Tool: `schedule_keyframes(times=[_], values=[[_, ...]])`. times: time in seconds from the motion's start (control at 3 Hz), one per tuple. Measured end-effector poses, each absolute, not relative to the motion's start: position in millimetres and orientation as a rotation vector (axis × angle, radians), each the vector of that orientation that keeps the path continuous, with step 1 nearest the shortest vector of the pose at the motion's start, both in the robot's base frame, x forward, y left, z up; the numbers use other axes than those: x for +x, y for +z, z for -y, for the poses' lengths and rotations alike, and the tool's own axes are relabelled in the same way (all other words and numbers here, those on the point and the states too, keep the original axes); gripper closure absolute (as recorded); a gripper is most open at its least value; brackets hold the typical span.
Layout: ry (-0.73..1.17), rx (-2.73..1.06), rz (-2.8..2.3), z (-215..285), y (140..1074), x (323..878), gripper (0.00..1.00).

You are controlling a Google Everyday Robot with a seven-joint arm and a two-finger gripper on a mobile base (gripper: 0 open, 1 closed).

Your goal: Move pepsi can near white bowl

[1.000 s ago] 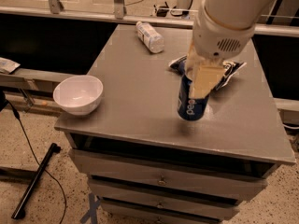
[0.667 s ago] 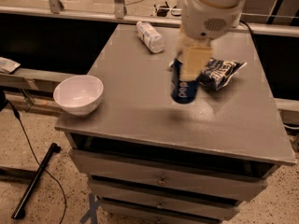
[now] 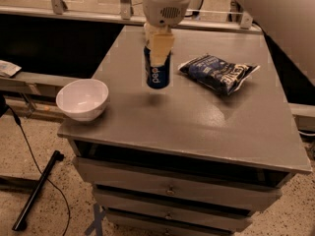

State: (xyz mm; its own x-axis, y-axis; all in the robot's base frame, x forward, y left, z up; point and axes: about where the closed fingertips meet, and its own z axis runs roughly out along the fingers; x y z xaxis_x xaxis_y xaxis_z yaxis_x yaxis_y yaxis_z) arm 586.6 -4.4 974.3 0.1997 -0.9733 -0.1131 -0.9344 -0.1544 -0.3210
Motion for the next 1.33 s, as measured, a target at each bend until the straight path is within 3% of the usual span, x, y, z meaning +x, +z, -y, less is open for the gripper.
schedule_keyframes(times=[0.33, 0.67, 1.33], values=[[-0.136, -2.205, -1.72, -28.2, 968.3, 593.9, 1.0], [-0.048, -2.261, -1.657, -55.8, 956.2, 592.4, 0.89], [0.046, -2.332, -1.574, -95.2, 937.1, 577.1, 0.46]])
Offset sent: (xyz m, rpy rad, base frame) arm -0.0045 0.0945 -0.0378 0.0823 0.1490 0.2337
